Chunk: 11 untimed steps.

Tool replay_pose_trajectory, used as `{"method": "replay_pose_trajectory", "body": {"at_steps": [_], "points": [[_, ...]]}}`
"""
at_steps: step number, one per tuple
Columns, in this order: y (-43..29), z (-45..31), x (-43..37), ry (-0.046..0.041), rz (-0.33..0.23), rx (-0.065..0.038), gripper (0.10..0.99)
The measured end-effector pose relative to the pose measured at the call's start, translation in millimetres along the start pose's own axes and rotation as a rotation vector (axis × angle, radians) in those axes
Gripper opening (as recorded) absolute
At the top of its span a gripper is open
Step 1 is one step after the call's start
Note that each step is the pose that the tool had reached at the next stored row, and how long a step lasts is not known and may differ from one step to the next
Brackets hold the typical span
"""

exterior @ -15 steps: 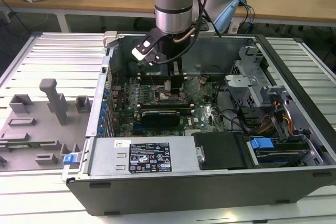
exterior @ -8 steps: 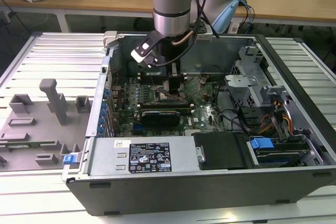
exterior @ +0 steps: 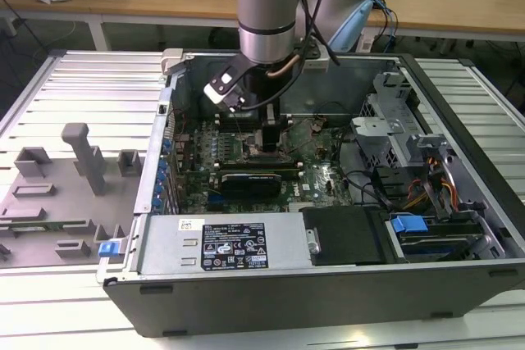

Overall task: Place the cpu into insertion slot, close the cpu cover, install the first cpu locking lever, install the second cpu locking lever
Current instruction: 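Place the cpu into insertion slot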

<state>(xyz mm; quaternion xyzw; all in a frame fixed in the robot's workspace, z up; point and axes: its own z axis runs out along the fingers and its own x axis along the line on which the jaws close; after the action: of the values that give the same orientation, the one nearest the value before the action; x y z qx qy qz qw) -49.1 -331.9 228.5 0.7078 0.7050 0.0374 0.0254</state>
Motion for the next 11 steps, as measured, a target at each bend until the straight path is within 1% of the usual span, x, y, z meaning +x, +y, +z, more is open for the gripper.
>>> {"method": "replay_pose_trajectory", "body": {"at_steps": [5,11], "points": [[-3.9,6.3,2.7,0.0011,0.004,0.0,0.541],[-6.8,11.7,6.0,0.0027,0.007,0.0,0.541]]}}
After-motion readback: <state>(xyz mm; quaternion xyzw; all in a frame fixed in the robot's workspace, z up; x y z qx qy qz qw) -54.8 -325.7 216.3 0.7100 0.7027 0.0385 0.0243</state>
